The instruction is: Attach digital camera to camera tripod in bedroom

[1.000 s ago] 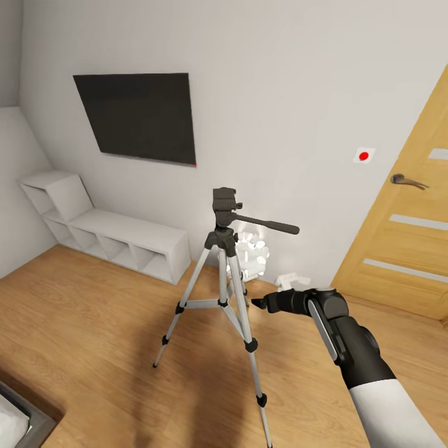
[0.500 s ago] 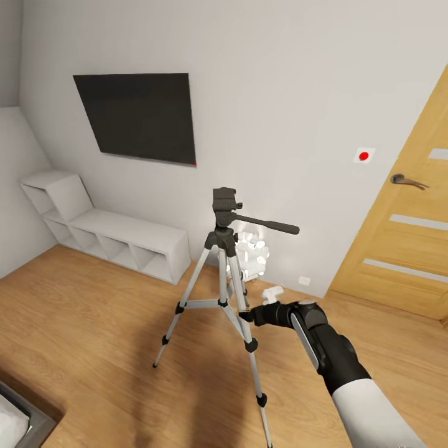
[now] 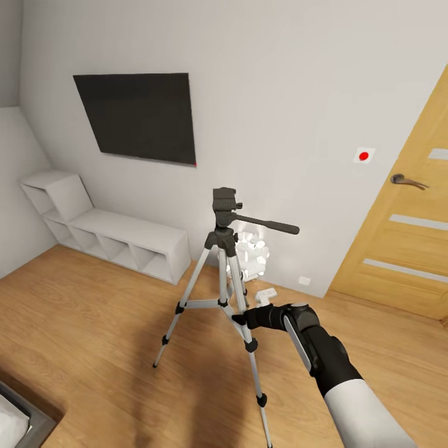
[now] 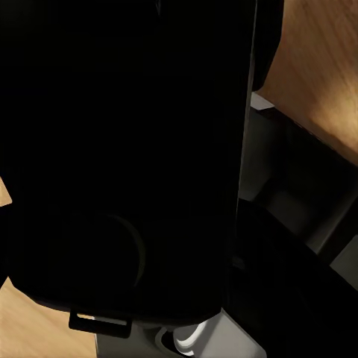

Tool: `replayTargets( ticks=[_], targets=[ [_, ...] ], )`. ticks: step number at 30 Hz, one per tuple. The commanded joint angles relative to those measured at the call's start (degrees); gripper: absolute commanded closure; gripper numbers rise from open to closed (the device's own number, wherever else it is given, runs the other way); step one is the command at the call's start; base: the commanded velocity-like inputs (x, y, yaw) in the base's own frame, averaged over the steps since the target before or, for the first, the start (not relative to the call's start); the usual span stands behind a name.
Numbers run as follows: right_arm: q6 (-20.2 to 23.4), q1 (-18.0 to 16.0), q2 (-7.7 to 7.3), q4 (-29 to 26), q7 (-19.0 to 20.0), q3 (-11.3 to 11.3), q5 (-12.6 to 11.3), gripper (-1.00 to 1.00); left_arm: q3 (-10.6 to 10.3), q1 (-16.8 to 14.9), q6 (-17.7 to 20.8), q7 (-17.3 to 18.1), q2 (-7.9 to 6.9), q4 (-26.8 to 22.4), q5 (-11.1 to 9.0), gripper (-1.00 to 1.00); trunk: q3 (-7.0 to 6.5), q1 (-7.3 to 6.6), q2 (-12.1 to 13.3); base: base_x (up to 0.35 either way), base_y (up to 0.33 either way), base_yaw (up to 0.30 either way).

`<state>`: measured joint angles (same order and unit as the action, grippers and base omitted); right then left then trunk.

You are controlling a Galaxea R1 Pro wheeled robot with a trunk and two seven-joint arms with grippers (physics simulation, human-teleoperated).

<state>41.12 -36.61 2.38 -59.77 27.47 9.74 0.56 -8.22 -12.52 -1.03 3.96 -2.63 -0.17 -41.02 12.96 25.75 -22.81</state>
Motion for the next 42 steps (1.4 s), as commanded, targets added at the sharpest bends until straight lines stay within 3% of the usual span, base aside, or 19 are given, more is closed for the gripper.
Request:
replayTargets(
  ticks=[1, 8, 10, 20, 28, 38, 42],
  targets=[
    [0.24, -0.05, 0.04, -0.04, 0.14, -0.04, 0.09, -1.0, -0.48, -0.05, -0.12, 0.35, -0.01, 0.08, -0.54, 1.0, 0.11, 0.03, -0.11, 0.0, 0.0, 0.0],
    [-2.41, -0.05, 0.19, 0.05, -1.19, -0.07, 0.08, -1.0, -0.48, -0.05, -0.12, 0.35, -0.01, 0.07, -0.55, 1.0, 0.11, 0.03, -0.11, 0.0, 0.0, 0.0],
    [-4.96, -0.05, 0.24, 0.08, -4.45, -0.14, -0.11, -1.0, -0.48, -0.05, -0.12, 0.35, -0.01, 0.07, -0.55, 1.0, 0.11, 0.03, -0.11, 0.0, 0.0, 0.0],
    [-7.12, -0.13, 0.66, 0.28, -7.15, -0.14, -0.32, -1.0, -0.48, -0.05, -0.12, 0.35, -0.01, 0.08, -0.55, 1.0, 0.11, 0.03, -0.11, 0.0, 0.0, 0.0],
    [-7.48, -1.57, 2.92, 3.43, -7.4, -0.08, -0.34, -1.0, -0.48, -0.05, -0.12, 0.35, -0.01, 0.08, -0.55, 1.0, 0.11, 0.03, -0.11, 0.0, 0.0, 0.0],
    [-7.64, -2.61, 3.83, 5.56, -7.46, -0.07, -0.3, -1.0, -0.48, -0.05, -0.12, 0.35, -0.01, 0.08, -0.55, 1.0, 0.11, 0.03, -0.11, 0.0, 0.0, 0.0],
    [-10.49, -6.26, 5.45, 11.89, -7.99, -0.07, -0.42, -1.0, -0.48, -0.05, -0.12, 0.35, -0.01, 0.08, -0.55, 1.0, 0.11, 0.03, -0.11, 0.0, 0.0, 0.0]
  ],
)
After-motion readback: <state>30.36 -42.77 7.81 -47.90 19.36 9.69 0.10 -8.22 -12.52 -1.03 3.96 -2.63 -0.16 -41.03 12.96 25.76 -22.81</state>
